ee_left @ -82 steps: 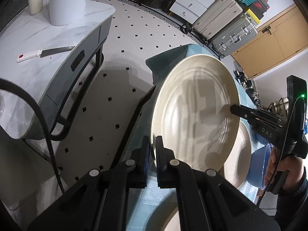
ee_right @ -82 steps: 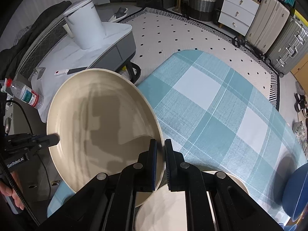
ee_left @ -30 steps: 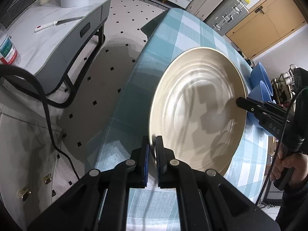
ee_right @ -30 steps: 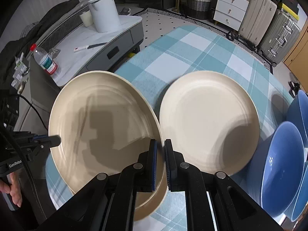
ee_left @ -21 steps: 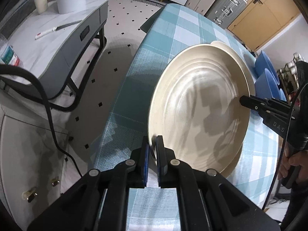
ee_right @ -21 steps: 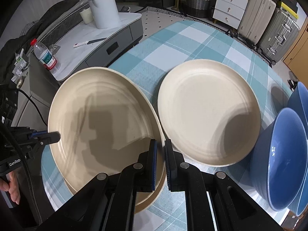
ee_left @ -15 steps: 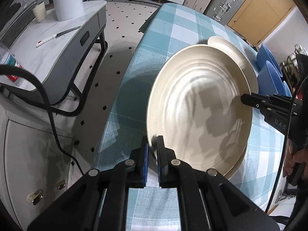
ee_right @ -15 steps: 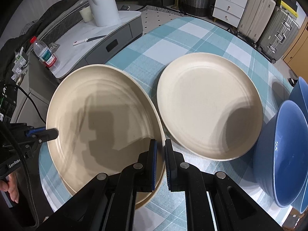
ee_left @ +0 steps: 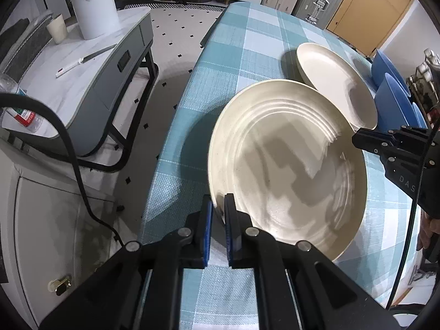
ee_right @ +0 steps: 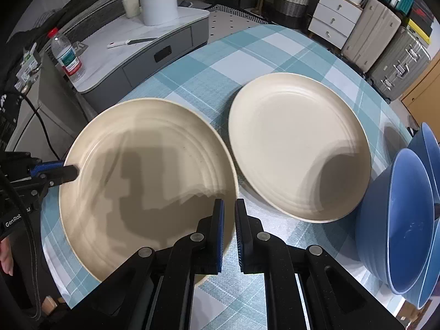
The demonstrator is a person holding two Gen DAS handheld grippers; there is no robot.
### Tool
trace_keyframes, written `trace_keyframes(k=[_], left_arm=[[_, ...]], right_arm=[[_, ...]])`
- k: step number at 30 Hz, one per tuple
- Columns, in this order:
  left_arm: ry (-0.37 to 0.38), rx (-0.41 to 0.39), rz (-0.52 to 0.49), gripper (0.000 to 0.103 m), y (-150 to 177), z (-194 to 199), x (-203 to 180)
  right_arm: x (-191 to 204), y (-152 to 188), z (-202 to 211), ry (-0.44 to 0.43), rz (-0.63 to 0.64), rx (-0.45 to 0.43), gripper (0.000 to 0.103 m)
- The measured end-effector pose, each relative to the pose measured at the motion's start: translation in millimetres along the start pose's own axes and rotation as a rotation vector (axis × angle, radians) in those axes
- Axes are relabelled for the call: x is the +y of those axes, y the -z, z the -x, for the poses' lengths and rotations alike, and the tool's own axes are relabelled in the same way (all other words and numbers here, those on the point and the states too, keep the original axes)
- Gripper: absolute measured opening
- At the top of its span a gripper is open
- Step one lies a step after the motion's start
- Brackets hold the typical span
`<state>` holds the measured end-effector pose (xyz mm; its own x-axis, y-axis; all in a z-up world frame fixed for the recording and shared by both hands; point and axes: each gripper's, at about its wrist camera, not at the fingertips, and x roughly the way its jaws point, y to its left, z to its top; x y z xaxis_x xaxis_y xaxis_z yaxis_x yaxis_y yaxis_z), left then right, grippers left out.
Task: Organize plates and bowls
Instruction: 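Lower the cream plate onto the other plate and open the left tool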
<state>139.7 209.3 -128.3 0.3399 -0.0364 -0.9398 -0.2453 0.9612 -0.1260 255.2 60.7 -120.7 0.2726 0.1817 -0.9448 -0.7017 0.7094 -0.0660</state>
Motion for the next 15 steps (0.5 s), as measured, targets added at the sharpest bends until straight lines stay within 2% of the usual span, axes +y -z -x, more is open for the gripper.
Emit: trace_keyframes(k=[10,15], left_arm=[[-0.043,-0.015,-0.042,0.008,2.3,-3.1,-7.5],[-0.129,-0.026,-0.133,0.015,5.8,-6.6,-22.5]], right_arm=[[3.8,4.7,0.8,0.023,0.02,-0.01,0.008],[-2.5,9.7,-3.8,0.022,0.006,0.007,0.008]])
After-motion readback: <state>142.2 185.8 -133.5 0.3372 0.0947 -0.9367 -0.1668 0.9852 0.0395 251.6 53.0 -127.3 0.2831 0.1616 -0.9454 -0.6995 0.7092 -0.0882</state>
